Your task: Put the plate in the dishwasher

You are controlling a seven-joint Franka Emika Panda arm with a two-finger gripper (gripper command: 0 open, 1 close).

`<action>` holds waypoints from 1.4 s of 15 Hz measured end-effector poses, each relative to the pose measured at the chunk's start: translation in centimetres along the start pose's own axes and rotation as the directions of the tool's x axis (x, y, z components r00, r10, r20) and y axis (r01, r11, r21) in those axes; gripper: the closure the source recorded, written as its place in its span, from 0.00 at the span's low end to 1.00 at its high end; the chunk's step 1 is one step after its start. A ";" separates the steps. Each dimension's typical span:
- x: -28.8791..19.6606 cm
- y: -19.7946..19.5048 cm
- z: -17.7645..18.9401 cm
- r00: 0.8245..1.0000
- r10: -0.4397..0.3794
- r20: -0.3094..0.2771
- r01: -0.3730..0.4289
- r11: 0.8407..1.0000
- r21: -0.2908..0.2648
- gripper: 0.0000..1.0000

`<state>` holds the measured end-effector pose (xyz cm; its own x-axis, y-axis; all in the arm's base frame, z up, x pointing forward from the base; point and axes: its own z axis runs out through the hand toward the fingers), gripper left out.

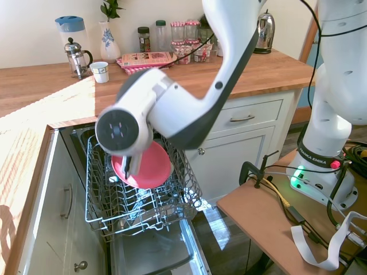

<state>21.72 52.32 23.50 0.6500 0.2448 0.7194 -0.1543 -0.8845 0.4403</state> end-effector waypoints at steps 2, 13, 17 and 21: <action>-3.5 -3.3 -1.1 0.991 -0.078 -0.106 0.074 0.996 -0.044 1.00; -1.9 -10.9 -0.5 0.966 -0.188 0.178 0.223 0.953 -0.207 0.00; 0.5 -10.6 1.8 0.924 -0.207 0.322 0.292 0.926 -0.240 0.00; 1.7 -10.3 1.9 0.892 -0.214 0.399 0.324 0.918 -0.230 0.00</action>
<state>25.83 61.05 19.14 0.9093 0.2496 0.3330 -0.1026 -0.6409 0.7607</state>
